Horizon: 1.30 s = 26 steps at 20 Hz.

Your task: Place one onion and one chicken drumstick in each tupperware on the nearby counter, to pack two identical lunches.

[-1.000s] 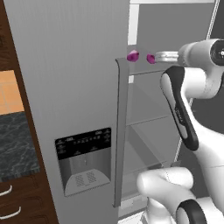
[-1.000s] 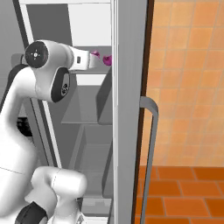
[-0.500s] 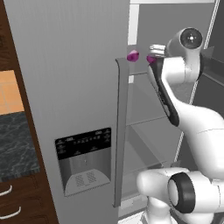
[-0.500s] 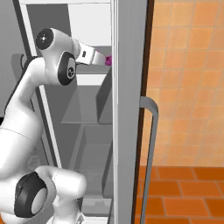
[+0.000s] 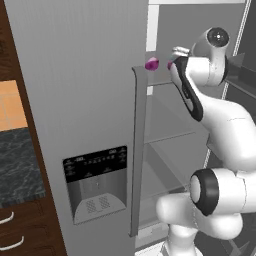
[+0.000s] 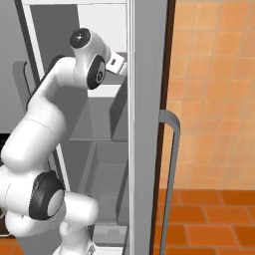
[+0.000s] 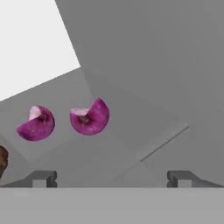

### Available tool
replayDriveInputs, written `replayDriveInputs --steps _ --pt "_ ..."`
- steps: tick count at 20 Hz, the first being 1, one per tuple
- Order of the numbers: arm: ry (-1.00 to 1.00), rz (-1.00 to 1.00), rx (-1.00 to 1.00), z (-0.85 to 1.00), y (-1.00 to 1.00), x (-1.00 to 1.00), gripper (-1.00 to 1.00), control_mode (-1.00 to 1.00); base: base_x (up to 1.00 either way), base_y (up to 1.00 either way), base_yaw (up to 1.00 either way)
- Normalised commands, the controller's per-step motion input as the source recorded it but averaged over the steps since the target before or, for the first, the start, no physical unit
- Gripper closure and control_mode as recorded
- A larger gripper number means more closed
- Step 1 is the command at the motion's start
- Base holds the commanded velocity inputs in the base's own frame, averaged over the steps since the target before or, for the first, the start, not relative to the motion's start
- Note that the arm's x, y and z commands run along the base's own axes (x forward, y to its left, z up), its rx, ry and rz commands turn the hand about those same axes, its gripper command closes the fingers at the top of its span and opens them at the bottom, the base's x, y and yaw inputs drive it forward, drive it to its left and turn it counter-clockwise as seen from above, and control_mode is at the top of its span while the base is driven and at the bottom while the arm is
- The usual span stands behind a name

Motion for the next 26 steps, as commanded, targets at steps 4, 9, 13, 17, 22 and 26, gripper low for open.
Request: replayDriveInputs --steps 4,9,13,17,22,26 --pt "0.05 0.00 0.09 -0.09 0.00 0.86 -1.00 -1.00 0.00 0.00 0.00" --pt "0.02 0.00 0.06 -0.29 0.00 0.70 -1.00 -1.00 0.00 0.00 0.00" --pt "0.00 0.00 0.01 -0.30 0.00 0.62 -1.00 -1.00 0.00 0.00 0.00" --pt "0.06 0.00 0.00 -0.21 0.00 0.28 -1.00 -1.00 0.00 0.00 0.00" --pt "0.04 0.00 0.00 -0.25 0.01 0.13 1.00 -1.00 0.00 0.00 0.00" --pt "0.00 0.00 0.00 0.00 0.00 0.03 1.00 -1.00 0.00 0.00 0.00"
